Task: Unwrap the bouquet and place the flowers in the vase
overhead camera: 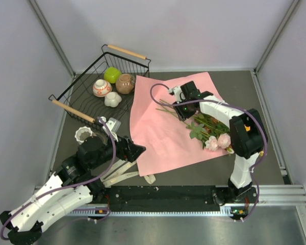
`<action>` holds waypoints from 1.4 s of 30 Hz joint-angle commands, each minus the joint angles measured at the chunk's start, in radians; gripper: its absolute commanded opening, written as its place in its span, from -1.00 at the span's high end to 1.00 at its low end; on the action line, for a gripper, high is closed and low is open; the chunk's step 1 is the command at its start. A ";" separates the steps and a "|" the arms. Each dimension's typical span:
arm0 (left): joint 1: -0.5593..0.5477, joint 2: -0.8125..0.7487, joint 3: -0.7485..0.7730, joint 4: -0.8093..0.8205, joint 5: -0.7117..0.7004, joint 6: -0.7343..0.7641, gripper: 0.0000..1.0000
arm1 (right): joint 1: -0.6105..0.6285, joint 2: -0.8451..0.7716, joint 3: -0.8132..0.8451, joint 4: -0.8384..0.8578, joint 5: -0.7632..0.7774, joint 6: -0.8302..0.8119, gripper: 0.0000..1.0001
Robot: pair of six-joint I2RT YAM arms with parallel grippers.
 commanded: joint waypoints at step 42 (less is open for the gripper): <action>0.003 0.002 0.033 0.037 -0.004 0.009 -0.73 | 0.137 -0.287 -0.125 0.104 0.179 -0.192 1.00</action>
